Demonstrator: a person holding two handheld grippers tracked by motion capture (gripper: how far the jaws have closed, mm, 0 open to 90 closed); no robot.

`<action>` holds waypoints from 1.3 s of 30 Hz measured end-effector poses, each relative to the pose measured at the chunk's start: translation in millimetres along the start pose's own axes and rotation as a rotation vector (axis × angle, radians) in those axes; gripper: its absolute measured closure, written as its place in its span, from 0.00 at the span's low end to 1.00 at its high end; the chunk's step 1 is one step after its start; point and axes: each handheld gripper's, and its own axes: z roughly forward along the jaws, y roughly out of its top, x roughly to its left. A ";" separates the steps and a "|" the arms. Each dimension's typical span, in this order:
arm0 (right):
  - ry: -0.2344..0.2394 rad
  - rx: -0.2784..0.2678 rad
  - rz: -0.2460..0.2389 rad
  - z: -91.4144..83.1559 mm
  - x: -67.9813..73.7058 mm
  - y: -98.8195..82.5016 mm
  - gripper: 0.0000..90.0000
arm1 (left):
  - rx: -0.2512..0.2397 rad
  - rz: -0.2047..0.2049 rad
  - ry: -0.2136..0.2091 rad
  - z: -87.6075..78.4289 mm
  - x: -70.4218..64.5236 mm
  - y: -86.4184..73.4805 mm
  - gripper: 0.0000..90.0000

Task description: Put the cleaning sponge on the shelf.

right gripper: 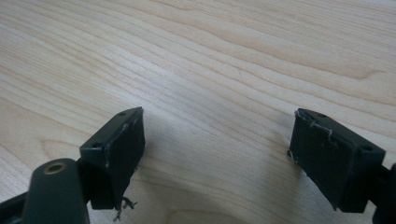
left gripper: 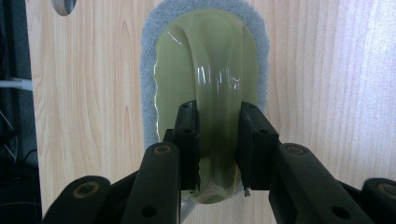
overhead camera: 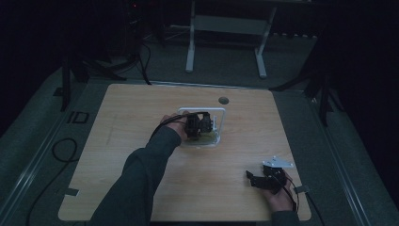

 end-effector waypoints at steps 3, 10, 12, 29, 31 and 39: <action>0.000 0.000 -0.001 0.0 -0.1 0.0 0.20 | 0.003 -0.002 0.002 1.9 0.4 0.0 0.80; 0.000 0.000 -0.001 0.0 -0.1 0.0 0.20 | 0.011 -0.006 0.009 5.6 2.2 0.6 0.80; -0.001 -0.001 -0.002 0.0 -0.1 0.0 0.20 | 0.011 -0.005 0.009 6.6 2.5 0.5 0.79; 0.000 0.001 0.001 0.0 0.0 0.0 0.20 | 0.025 0.010 0.010 17.6 0.7 5.6 0.79; 0.000 0.001 0.000 -0.1 0.0 0.0 0.20 | 0.023 0.007 0.009 17.8 1.2 5.3 0.79; 0.000 0.001 0.001 -0.1 0.0 0.0 0.20 | 0.032 0.012 0.004 20.4 1.0 6.2 0.79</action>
